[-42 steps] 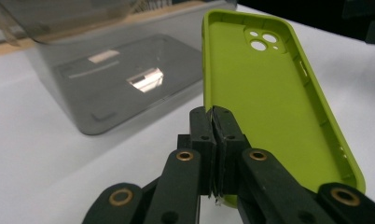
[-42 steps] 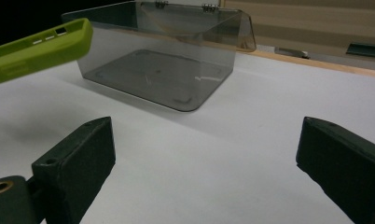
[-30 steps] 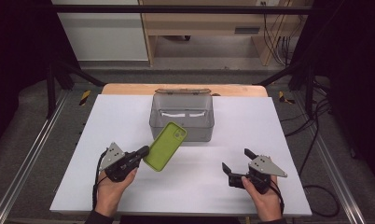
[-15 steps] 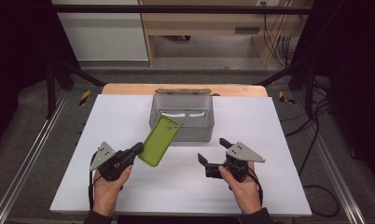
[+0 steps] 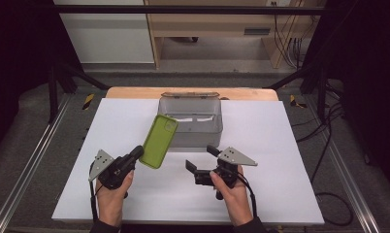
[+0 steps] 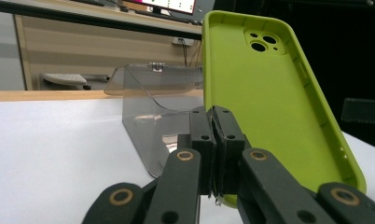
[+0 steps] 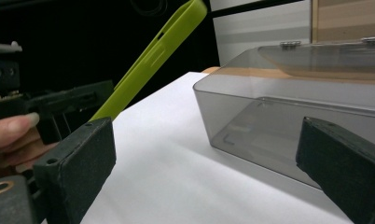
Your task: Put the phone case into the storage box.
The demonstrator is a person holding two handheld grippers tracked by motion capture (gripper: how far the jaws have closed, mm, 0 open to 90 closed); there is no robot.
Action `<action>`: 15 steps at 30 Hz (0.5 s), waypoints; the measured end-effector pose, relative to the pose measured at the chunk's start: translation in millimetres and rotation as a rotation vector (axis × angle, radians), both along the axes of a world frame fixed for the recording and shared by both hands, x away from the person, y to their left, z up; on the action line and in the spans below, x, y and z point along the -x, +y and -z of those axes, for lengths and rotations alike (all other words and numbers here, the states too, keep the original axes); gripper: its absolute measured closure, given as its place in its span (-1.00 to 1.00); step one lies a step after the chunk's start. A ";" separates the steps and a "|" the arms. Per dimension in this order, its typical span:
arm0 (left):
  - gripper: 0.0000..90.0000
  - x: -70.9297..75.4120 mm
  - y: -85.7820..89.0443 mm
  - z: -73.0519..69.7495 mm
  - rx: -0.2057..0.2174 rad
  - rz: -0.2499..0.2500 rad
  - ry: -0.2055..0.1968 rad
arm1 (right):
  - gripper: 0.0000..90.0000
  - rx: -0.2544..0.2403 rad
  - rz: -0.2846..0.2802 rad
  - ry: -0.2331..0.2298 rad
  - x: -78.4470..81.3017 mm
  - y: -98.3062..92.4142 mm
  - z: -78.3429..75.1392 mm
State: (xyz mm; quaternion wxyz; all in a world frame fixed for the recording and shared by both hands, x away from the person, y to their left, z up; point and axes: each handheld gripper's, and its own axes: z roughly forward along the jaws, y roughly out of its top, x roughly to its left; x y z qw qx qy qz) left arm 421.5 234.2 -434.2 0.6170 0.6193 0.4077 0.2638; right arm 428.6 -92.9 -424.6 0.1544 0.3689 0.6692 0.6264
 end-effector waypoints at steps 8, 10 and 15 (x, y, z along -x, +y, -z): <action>0.96 3.1 -5.8 2.4 0.003 0.006 0.001 | -0.89 0.008 -0.014 -0.004 1.7 10.8 -2.2; 0.96 4.0 -7.6 3.1 0.009 0.007 0.001 | -0.89 -0.008 -0.012 0.004 1.1 12.0 -3.7; 0.96 7.8 -12.9 6.3 0.025 -0.001 0.008 | -0.88 -0.111 -0.030 0.034 -0.1 16.1 -5.5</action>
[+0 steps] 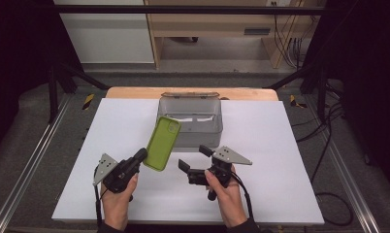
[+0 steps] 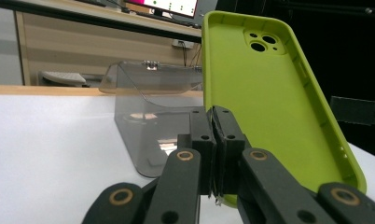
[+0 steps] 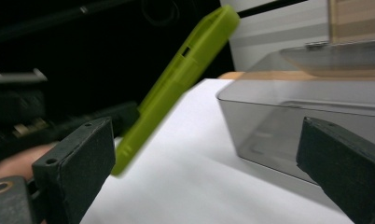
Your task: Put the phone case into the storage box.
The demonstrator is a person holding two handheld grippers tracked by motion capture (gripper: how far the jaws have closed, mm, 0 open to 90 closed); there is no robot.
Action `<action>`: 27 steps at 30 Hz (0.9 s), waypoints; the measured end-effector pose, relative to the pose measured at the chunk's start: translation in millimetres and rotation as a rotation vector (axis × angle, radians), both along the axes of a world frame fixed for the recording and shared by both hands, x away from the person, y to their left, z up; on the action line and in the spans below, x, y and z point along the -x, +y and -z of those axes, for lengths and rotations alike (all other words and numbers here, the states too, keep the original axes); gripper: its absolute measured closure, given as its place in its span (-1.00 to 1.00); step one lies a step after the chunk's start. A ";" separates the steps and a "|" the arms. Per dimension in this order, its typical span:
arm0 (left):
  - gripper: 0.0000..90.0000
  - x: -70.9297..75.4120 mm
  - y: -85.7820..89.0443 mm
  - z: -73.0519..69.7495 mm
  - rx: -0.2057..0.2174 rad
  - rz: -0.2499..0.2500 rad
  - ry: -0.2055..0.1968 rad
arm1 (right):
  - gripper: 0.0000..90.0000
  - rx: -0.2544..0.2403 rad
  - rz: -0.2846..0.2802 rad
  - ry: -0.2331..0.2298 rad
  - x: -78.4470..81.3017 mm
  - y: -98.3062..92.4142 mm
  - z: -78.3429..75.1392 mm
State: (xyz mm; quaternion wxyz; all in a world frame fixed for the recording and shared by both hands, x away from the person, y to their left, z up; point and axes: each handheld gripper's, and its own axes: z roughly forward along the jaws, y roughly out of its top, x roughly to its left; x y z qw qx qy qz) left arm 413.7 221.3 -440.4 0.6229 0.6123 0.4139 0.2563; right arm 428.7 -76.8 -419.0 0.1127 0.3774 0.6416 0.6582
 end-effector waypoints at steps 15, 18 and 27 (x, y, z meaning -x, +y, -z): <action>0.96 2.9 7.1 -3.1 0.037 -0.052 -0.029 | -0.79 -0.043 0.045 0.019 -2.8 24.3 -2.4; 0.96 3.1 4.5 -2.3 0.027 -0.048 -0.032 | -0.81 -0.078 0.026 0.033 -3.2 32.1 -4.1; 0.96 3.4 7.0 -4.8 0.042 -0.038 -0.047 | -0.61 -0.105 0.028 0.031 -2.0 43.6 -4.2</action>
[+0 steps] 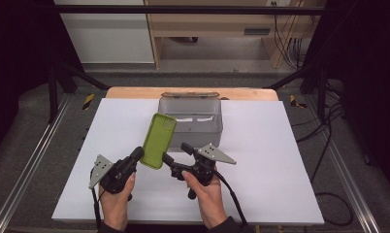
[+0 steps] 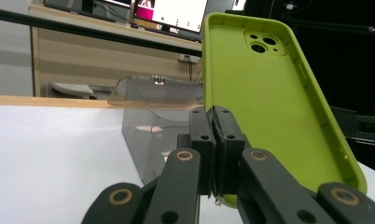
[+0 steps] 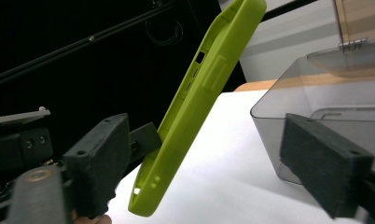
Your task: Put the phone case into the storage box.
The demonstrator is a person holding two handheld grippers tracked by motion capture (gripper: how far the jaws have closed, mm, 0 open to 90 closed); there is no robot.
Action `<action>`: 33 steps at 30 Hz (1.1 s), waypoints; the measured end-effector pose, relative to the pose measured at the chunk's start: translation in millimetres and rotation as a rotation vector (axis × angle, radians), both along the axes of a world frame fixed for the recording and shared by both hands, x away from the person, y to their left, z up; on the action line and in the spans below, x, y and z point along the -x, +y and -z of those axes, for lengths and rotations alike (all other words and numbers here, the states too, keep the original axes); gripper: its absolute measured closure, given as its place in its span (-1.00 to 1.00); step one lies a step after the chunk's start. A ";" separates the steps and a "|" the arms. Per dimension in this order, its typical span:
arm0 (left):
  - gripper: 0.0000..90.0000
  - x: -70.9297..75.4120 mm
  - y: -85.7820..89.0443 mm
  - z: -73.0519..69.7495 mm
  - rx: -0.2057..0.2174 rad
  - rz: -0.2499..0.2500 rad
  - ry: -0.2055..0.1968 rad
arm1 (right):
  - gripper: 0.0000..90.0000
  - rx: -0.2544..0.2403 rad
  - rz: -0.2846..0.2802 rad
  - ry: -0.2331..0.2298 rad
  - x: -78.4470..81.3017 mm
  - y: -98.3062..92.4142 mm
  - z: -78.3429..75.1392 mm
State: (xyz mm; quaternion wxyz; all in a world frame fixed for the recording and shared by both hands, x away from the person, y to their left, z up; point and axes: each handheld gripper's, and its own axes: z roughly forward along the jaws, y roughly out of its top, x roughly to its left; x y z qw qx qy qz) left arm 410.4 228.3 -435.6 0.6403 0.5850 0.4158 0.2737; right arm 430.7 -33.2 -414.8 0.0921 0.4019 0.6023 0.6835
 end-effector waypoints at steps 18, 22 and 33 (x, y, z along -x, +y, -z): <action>0.96 2.9 -12.6 6.1 -0.006 0.032 0.011 | -0.20 -0.008 -0.022 0.019 -5.8 3.7 -2.4; 0.96 2.4 -12.8 7.2 -0.007 0.035 0.016 | -0.10 -0.002 -0.035 0.039 -7.6 4.8 -0.7; 0.96 1.9 -12.8 9.9 -0.017 0.023 0.022 | 0.11 0.032 -0.070 0.103 -14.1 2.4 1.9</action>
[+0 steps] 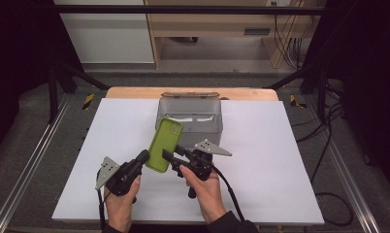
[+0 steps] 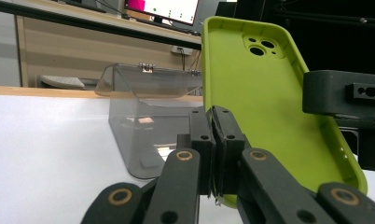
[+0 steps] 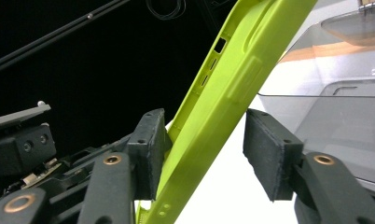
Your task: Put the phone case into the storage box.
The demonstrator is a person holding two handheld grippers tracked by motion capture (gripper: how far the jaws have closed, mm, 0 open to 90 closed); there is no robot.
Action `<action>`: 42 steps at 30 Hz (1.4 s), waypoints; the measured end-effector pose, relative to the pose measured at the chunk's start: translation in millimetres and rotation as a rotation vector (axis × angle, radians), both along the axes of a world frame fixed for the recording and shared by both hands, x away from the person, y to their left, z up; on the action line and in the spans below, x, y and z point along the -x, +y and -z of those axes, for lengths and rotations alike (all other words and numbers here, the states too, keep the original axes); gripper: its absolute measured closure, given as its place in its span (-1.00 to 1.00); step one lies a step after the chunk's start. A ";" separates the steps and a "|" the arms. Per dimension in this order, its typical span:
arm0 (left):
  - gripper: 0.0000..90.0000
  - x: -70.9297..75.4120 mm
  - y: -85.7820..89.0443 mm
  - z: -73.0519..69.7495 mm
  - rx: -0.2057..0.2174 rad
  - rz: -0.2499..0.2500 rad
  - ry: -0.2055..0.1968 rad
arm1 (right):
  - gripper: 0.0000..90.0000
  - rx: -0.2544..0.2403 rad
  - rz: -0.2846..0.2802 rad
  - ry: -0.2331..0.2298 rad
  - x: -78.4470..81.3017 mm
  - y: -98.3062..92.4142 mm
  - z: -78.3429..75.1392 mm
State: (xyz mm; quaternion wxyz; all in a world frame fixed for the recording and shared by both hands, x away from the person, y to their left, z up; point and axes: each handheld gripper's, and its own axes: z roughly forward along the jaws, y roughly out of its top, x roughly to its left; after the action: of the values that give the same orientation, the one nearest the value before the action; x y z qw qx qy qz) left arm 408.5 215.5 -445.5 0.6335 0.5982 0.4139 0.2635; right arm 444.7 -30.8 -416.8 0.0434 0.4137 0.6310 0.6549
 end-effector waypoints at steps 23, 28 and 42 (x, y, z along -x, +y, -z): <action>0.96 7.9 -5.0 2.3 0.020 -0.084 -0.011 | 0.49 -0.138 0.096 -0.013 -0.2 16.7 6.1; 0.96 7.4 -6.0 3.5 0.013 -0.080 -0.008 | 0.54 -0.153 0.092 -0.009 -2.0 16.2 6.6; 0.96 6.2 -8.6 6.4 0.017 -0.058 0.011 | 0.67 -0.162 0.093 0.002 -5.4 12.7 5.5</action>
State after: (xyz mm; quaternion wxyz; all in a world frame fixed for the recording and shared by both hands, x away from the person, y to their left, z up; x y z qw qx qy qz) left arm 402.3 206.9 -451.9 0.6281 0.5821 0.4370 0.2751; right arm 450.2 -18.1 -422.3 0.0395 0.4452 0.5561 0.7007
